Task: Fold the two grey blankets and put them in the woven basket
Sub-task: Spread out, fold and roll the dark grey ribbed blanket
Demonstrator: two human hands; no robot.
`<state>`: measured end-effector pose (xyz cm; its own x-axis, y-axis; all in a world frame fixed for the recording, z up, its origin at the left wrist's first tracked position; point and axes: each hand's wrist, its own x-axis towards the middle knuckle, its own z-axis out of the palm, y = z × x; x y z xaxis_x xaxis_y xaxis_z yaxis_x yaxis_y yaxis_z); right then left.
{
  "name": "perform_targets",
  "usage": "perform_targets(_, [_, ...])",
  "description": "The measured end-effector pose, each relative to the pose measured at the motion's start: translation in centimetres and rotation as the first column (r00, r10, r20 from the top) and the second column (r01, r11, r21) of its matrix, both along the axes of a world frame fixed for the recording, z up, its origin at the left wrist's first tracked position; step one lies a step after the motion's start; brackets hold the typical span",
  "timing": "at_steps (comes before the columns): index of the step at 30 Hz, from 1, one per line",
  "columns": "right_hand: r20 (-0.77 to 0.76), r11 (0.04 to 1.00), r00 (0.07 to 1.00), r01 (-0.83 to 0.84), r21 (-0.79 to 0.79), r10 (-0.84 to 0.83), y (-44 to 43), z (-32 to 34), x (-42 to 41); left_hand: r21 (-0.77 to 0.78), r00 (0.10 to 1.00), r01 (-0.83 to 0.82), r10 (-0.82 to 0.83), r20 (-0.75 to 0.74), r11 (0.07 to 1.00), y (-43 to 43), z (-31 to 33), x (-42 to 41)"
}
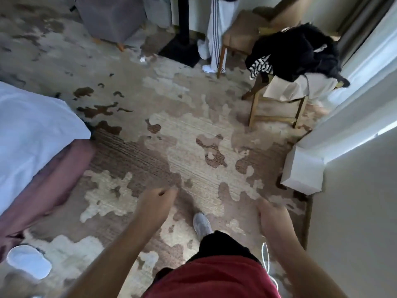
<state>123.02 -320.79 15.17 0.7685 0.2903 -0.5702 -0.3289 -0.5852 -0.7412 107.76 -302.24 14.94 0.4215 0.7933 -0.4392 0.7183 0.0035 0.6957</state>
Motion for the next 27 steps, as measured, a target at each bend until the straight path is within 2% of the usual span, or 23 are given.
perform_targets(5, [0.045, 0.952, 0.952, -0.304, 0.036, 0.303, 19.0, 3.2, 6.2, -0.018, 0.96, -0.265, 0.266, 0.091, 0.964, 11.6, 2.9, 1.1])
perform_targets(11, [0.083, 0.796, 0.8, -0.6, 0.079, 0.595, 39.9, 4.5, 7.0, -0.058, 0.8, -0.6, 0.597, -0.062, 0.798, 23.4, 1.4, -3.3])
perform_targets(13, [0.065, 0.751, 0.753, -0.657, 0.066, 0.654, 45.9, 3.3, 6.7, -0.111, 0.752, -0.658, 0.657, -0.053, 0.745, 27.8, -0.4, -3.4])
perform_targets(16, [0.03, 0.72, 0.719, -0.694, 0.005, 0.694, 53.6, 1.5, 6.9, -0.164, 0.741, -0.665, 0.671, -0.023, 0.729, 36.2, -2.5, -2.1])
perform_targets(19, [0.004, 0.763, 0.763, -0.646, -0.031, 0.646, 59.7, 0.7, 8.1, -0.168, 0.8, -0.586, 0.599, 0.035, 0.792, 46.7, -2.7, 0.3])
perform_targets(23, [0.054, 0.825, 0.824, -0.563, -0.044, 0.565, 69.1, 1.9, 11.2, -0.14, 0.833, -0.512, 0.53, 0.163, 0.848, 62.2, 0.7, 4.1])
perform_targets(27, [0.077, 0.866, 0.863, -0.497, -0.054, 0.5, 78.6, 2.3, 13.6, -0.135, 0.803, -0.546, 0.563, 0.195, 0.827, 75.3, 3.3, 7.3])
